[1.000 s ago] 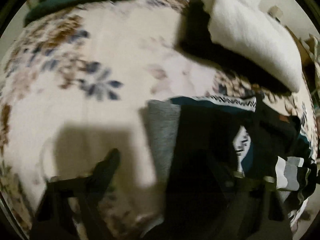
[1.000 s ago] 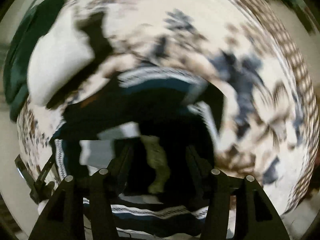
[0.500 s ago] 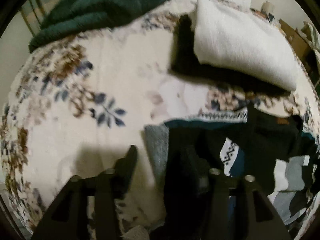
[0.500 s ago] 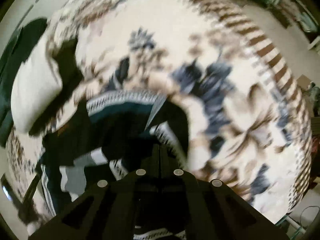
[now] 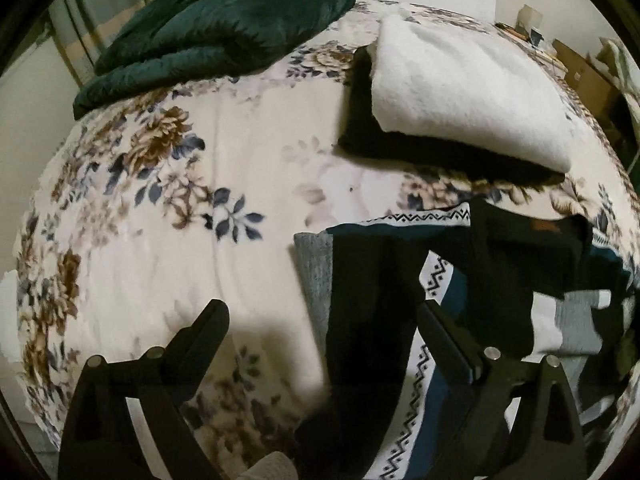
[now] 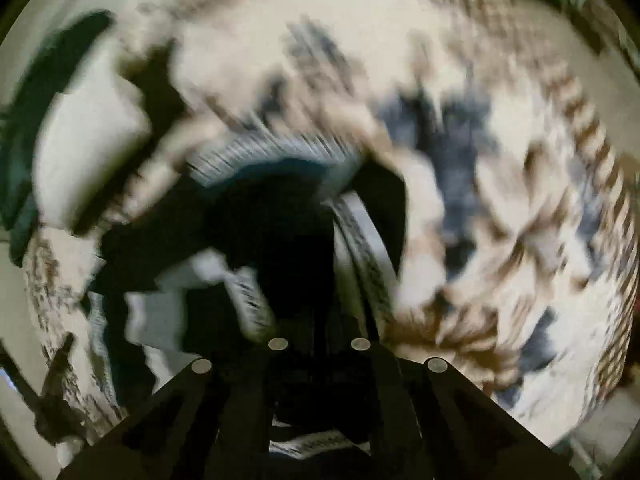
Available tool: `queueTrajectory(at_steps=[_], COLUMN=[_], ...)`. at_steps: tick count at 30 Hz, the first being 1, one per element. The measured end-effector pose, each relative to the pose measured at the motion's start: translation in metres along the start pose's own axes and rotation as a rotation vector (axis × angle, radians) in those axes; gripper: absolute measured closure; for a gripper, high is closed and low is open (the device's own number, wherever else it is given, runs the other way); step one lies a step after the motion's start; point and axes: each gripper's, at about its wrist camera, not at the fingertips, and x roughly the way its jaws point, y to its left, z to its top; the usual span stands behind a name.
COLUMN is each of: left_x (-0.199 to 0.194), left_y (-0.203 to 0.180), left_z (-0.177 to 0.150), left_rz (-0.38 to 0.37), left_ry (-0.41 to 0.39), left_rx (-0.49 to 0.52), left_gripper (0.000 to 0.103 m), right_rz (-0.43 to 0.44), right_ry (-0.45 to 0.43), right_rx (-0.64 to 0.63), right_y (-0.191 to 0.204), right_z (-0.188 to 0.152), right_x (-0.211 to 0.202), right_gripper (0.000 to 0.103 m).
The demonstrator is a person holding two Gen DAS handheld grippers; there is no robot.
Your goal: Fold small clothes
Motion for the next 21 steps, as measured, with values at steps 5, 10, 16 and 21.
queueTrajectory(at_steps=[5, 10, 16, 21], left_x=[0.004, 0.005, 0.043, 0.039], left_y=[0.001, -0.008, -0.019, -0.004], left_z=[-0.006, -0.013, -0.041, -0.054], left_rz=[0.002, 0.013, 0.089, 0.057], left_ry=[0.027, 0.024, 0.082, 0.068], left_rx=[-0.014, 0.017, 0.117, 0.097], left_gripper=[0.007, 0.007, 0.006, 0.005], right_rz=[-0.099, -0.095, 0.085, -0.077], right_ry=[-0.022, 0.009, 0.097, 0.231], right_rx=[0.009, 0.046, -0.129, -0.209], right_y=[-0.004, -0.013, 0.044, 0.041], right_z=[0.013, -0.002, -0.044, -0.071], right_x=[-0.004, -0.005, 0.032, 0.086], right_gripper=[0.09, 0.079, 0.077, 0.084])
